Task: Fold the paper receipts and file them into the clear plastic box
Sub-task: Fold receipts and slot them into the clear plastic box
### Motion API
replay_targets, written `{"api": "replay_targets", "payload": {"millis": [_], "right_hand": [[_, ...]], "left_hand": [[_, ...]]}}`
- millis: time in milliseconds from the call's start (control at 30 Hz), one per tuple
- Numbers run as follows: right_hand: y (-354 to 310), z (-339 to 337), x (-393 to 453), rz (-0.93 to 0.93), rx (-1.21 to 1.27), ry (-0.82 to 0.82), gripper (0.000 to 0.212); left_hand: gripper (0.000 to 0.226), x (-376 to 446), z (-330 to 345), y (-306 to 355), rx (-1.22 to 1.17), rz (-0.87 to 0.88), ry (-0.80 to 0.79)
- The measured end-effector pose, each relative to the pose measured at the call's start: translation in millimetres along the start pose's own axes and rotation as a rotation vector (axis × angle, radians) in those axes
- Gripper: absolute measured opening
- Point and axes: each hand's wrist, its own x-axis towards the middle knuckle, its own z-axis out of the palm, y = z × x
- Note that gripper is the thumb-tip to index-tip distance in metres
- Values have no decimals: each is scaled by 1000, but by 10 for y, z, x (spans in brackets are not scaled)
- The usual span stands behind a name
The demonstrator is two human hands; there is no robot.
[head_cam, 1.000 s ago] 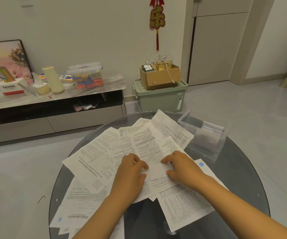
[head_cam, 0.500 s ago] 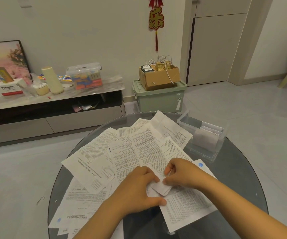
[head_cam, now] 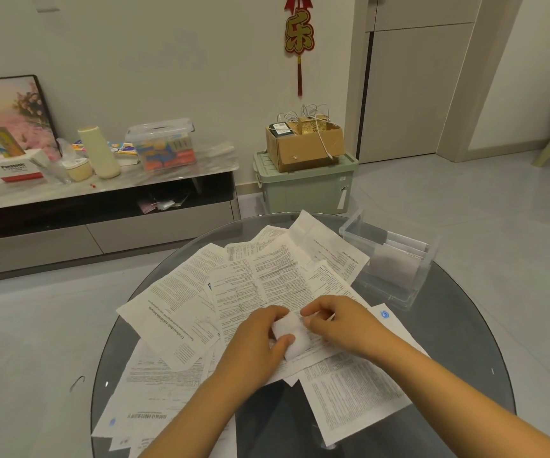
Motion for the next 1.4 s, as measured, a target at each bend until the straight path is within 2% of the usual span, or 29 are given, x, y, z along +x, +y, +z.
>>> {"api": "replay_targets", "payload": {"millis": [100, 200, 400, 500, 633, 733, 900, 967, 1133, 1400], "right_hand": [[7, 49, -13, -21, -41, 1, 23], [1, 93, -17, -47, -89, -39, 24], [9, 152, -21, -64, -195, -59, 28], [7, 160, -39, -65, -211, -46, 36], [-6, 151, -66, -77, -272, -1, 48], [-39, 97, -93, -151, -329, 76, 39], [-80, -85, -114, -210, -301, 227, 21], [-67, -161, -98, -213, -304, 274, 20], [-25, -347, -56, -261, -261, 321, 19], [43, -676, 29, -257, -119, 557, 13]], "left_hand": [[44, 21, 28, -50, 56, -4, -12], [44, 40, 27, -63, 108, -25, -1], [37, 29, 25, -10, 62, -94, 18], [27, 44, 1, 23, -50, -164, 45], [22, 65, -42, 100, -321, -306, 87], [16, 67, -94, 204, -499, -368, 116], [5, 102, -164, 378, -510, -277, 129], [9, 119, -174, 432, -416, -197, 129], [14, 230, -122, 559, -292, -46, 243], [15, 728, -127, 925, -275, 106, 272]]}}
